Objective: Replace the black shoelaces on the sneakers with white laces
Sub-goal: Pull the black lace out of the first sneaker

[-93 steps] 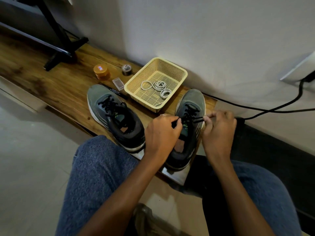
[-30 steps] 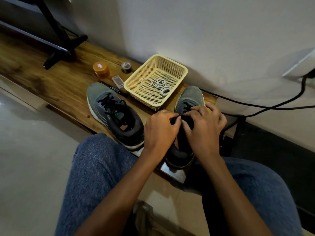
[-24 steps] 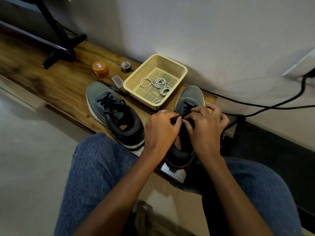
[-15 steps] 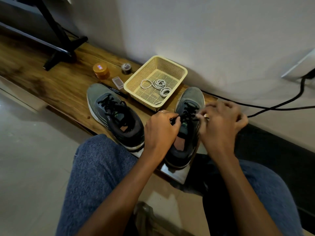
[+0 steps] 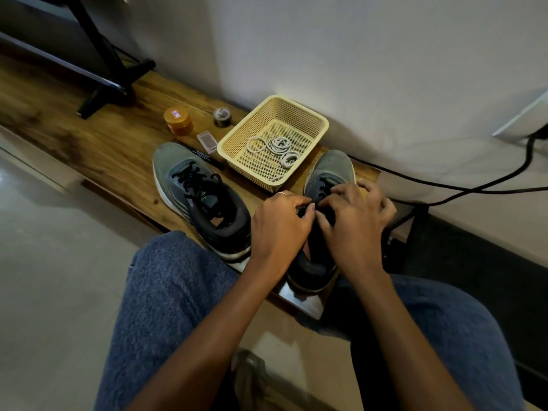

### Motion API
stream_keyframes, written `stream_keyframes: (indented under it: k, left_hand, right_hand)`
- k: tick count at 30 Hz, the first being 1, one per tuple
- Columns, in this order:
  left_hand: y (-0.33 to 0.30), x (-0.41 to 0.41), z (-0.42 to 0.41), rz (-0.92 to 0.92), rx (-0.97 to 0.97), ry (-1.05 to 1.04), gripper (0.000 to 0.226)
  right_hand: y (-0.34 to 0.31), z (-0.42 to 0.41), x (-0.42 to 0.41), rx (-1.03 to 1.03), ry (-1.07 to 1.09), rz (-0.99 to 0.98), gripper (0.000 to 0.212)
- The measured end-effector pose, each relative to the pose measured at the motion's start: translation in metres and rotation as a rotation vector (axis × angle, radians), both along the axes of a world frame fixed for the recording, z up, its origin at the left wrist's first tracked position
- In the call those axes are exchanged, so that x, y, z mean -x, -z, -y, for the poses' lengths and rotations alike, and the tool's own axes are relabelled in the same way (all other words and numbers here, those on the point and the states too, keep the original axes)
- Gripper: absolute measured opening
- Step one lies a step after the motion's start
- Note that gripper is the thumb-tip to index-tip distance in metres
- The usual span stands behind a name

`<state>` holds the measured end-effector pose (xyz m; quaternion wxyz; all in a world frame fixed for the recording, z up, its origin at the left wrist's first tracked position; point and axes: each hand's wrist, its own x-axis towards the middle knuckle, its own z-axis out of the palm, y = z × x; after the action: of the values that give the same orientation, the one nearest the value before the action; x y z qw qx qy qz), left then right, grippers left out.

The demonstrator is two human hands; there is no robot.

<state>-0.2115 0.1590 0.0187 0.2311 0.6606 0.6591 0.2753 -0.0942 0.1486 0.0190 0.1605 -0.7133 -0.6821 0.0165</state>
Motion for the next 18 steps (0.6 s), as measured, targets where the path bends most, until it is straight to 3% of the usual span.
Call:
stream_keyframes:
  k: [6, 13, 18]
  left_hand:
    - [-0.001, -0.002, 0.002, -0.026, -0.014, 0.004, 0.023]
    - [-0.001, -0.002, 0.001, 0.013, -0.018, -0.025, 0.022]
    - [0.001, 0.000, -0.001, 0.009, -0.012, -0.049, 0.022]
  right_hand:
    - [0.000, 0.000, -0.003, -0.084, -0.002, -0.029, 0.007]
    - [-0.021, 0.007, -0.029, -0.178, 0.248, -0.089, 0.007]
    - [-0.016, 0.007, -0.022, -0.047, 0.201, -0.100, 0.016]
